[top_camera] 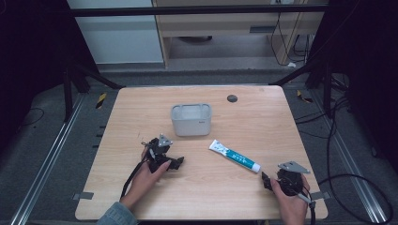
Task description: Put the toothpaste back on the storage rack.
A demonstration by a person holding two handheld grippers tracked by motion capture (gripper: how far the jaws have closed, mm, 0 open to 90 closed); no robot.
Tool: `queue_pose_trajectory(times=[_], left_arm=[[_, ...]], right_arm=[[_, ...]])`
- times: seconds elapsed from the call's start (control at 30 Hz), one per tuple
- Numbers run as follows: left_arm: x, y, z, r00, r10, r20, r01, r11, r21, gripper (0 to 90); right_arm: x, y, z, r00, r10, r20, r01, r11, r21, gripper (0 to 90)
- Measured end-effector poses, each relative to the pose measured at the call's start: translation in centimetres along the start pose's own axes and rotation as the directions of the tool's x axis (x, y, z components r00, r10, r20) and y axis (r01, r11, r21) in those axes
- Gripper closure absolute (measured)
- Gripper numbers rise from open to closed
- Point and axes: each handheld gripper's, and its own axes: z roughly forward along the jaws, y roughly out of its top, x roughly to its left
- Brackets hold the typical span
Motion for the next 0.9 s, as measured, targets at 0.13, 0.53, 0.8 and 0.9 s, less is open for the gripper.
queue_pose_trajectory(times=[0.13,0.53,0.8,0.9], left_arm=[[0.0,0.0,0.0,1.0,0.002,0.003,-0.002,1.0,0.0,0.0],[0.1,0.0,0.0,0.9999,0.006,0.01,-0.006,1.0,0.0,0.0],[0.2,0.0,0.0,0.9999,0.01,0.014,-0.01,1.0,-0.001,0.0],[0.2,0.0,0.0,0.9998,0.011,0.015,-0.011,0.9999,-0.001,0.0]], right_arm=[[0.1,0.1,0.1,0.9999,0.009,0.007,-0.009,1.0,0.001,17.9],[1.2,3.3,-0.7,0.9967,-0.068,0.043,0.069,0.998,-0.004,26.6],[5.3,10.2,-2.0,0.9716,-0.211,0.107,0.217,0.975,-0.043,26.8],[6.9,12.3,-1.7,0.9543,-0.285,0.091,0.287,0.958,-0.009,24.6]])
